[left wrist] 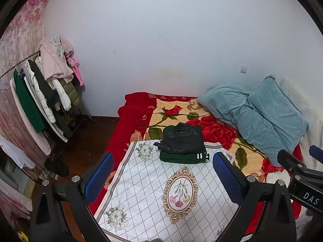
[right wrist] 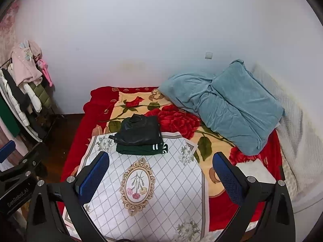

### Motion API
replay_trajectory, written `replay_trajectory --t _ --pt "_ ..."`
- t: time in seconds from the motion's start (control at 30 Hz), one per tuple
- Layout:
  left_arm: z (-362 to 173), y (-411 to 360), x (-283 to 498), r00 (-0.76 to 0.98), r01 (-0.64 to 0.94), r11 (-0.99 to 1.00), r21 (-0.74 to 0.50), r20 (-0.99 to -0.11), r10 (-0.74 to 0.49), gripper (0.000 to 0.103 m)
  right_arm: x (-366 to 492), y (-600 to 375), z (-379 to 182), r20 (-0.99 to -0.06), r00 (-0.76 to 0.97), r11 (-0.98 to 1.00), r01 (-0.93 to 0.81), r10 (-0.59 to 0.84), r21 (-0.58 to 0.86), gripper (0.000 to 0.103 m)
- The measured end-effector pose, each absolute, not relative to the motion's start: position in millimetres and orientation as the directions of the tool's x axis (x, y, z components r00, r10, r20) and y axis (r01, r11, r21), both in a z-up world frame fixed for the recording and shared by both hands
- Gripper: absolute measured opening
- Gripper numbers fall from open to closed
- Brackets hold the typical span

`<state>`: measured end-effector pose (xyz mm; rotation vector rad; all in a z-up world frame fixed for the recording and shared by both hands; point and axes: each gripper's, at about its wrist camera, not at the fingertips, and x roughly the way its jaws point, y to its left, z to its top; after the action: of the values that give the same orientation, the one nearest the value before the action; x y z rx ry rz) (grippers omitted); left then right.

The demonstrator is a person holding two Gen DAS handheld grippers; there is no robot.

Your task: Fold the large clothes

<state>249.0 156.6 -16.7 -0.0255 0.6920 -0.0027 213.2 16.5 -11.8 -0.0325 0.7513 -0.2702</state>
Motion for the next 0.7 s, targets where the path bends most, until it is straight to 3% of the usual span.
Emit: replay_trajectory --t 0.7 --pt "-13.7 161.2 252.9 0.760 -0.020 0.999 -0.027 -0.649 -0.002 0.100 216.2 15.8 -9.7 -0.673 0.694 0.965 0.228 -0.256 -0.131 0.103"
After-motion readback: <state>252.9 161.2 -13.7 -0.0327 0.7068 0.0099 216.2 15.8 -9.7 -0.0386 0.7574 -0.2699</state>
